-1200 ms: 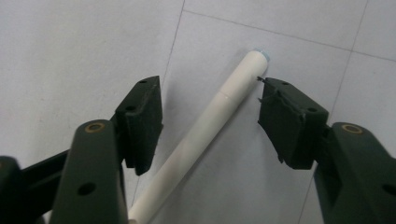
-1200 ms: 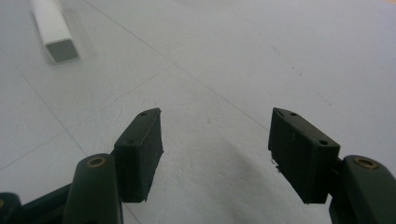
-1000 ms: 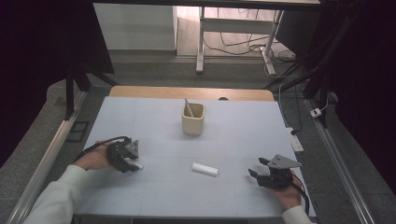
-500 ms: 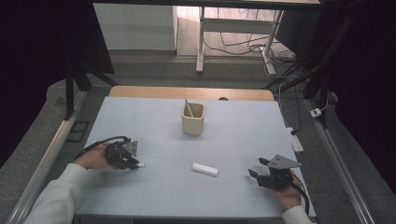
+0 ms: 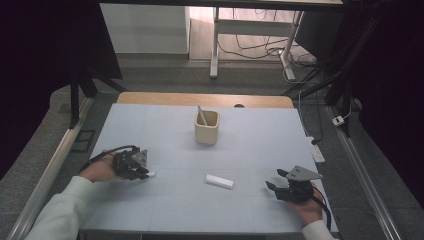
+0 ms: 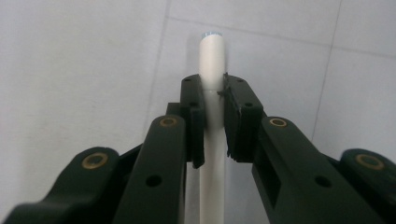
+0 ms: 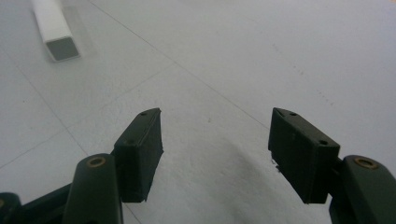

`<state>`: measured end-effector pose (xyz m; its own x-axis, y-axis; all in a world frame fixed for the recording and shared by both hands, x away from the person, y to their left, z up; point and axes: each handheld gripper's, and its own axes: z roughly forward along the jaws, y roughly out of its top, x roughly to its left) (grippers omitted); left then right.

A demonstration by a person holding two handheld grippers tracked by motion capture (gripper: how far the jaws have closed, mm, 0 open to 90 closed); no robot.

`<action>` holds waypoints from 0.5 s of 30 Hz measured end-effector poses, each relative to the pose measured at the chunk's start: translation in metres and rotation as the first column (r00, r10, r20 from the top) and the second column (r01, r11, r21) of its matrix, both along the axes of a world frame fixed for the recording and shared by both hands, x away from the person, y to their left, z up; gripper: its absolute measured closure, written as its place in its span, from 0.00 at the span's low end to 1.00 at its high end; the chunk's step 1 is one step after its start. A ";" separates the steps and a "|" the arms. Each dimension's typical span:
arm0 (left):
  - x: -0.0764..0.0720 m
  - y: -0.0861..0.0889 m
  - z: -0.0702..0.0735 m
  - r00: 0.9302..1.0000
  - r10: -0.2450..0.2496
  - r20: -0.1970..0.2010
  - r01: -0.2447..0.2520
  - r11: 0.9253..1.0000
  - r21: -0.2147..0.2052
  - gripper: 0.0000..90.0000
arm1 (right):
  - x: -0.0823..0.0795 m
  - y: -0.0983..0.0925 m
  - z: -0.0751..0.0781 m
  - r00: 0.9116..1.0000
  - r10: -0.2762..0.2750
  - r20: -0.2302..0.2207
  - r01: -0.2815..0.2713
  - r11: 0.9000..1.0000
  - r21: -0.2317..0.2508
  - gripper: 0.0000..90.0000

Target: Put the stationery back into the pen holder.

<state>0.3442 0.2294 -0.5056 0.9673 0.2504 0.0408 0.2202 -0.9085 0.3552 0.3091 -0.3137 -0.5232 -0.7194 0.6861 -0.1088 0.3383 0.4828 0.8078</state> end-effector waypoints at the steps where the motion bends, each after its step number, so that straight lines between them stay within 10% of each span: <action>1: 0.000 0.001 0.002 1.000 0.002 0.009 -0.002 1.000 -0.010 0.87 | 0.000 0.000 0.000 1.000 -0.001 0.001 0.001 1.000 0.002 0.38; 15: -0.009 -0.003 0.037 0.995 0.057 0.084 -0.048 0.993 -0.110 0.87 | -0.001 0.000 0.001 1.000 -0.004 0.007 0.004 1.000 0.001 0.39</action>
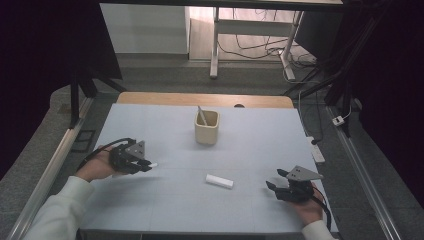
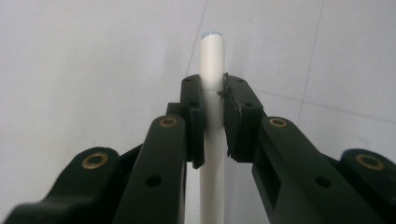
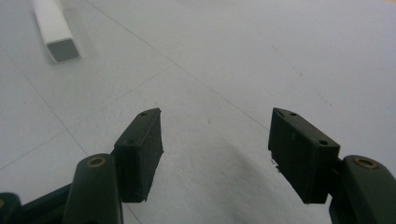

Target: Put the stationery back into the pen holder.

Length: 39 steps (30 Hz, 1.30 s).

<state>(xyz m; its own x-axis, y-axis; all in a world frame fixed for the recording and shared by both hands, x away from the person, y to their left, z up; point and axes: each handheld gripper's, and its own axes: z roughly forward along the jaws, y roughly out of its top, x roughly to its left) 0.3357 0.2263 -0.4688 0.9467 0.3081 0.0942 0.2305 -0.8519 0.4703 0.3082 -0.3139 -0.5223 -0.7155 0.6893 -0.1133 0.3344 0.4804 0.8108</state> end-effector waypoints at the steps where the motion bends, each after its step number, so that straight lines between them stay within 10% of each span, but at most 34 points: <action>1: 0.000 0.000 0.002 1.000 0.005 0.000 -0.005 1.000 -0.007 0.87 | 0.000 0.000 0.000 1.000 0.003 0.000 -0.003 1.000 0.004 0.38; 17: 0.003 -0.008 0.024 0.990 0.140 0.022 -0.136 0.984 -0.115 0.87 | 0.001 0.000 0.000 1.000 0.003 -0.008 -0.003 1.000 -0.006 0.38; 39: 0.005 -0.017 0.047 0.958 0.281 0.062 -0.247 0.913 -0.324 0.87 | 0.000 0.000 0.000 1.000 0.000 -0.006 0.000 1.000 -0.007 0.38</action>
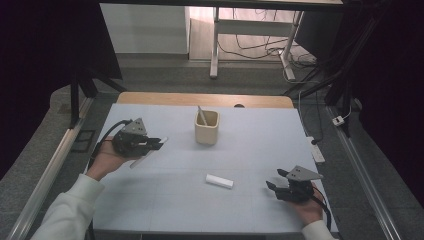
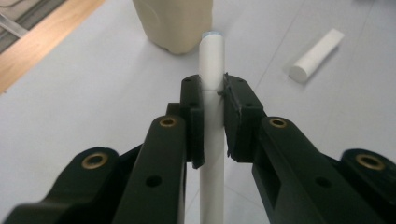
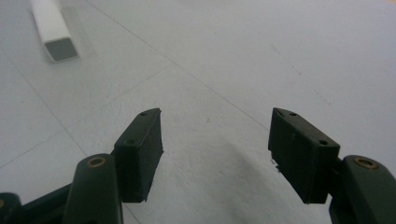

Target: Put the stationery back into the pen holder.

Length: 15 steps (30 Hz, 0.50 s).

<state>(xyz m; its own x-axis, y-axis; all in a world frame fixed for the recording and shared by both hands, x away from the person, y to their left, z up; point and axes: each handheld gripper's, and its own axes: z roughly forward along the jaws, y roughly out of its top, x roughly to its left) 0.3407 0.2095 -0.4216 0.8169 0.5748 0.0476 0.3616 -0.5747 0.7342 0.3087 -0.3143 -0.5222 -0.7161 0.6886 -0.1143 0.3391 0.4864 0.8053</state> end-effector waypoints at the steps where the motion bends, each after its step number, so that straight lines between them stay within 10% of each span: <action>1: 0.000 0.000 0.001 1.000 0.008 0.005 -0.008 1.000 -0.007 0.87 | 0.000 0.000 0.000 1.000 0.001 0.000 -0.001 1.000 -0.001 0.38; 15: 0.006 -0.005 0.008 0.998 0.068 0.007 -0.067 0.993 -0.095 0.87 | 0.000 0.000 0.000 1.000 0.002 0.002 -0.002 1.000 -0.001 0.38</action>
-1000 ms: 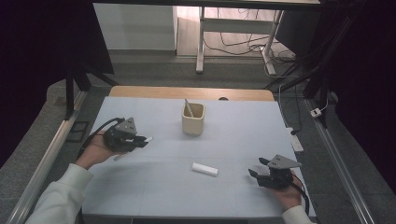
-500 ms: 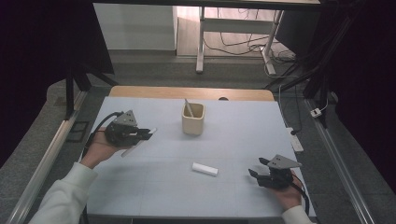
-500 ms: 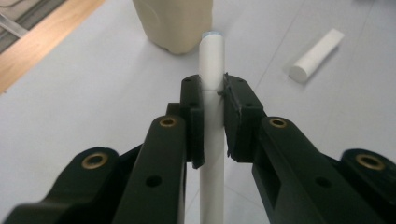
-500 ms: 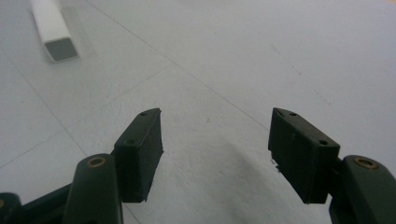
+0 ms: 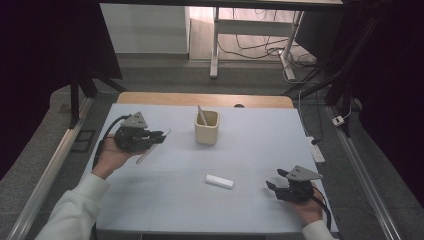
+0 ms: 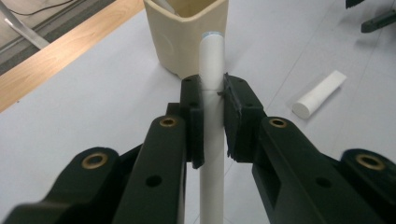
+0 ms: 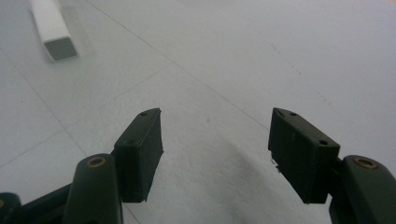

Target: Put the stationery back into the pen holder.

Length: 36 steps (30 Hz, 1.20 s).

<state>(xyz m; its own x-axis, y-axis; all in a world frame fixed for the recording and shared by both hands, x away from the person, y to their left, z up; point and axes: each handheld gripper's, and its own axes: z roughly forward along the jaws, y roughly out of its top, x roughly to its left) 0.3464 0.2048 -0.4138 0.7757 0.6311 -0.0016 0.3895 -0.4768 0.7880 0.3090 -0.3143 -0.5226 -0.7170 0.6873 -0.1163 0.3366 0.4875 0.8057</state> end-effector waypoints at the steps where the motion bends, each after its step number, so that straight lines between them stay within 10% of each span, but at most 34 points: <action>1: 0.000 0.000 0.000 1.000 0.005 0.003 -0.005 1.000 -0.003 0.87 | 0.000 0.000 0.000 1.000 0.001 0.001 -0.001 1.000 -0.001 0.38; 36: 0.020 -0.034 0.022 0.997 0.038 0.068 -0.031 0.994 -0.102 0.87 | 0.000 -0.001 0.001 1.000 -0.001 0.000 0.001 1.000 0.001 0.39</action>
<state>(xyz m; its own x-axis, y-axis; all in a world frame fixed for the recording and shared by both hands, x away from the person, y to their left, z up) 0.3668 0.1705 -0.3918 0.7542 0.6565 -0.0132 0.3468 -0.3811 0.8570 0.3086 -0.3150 -0.5216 -0.7166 0.6878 -0.1158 0.3365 0.4863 0.8064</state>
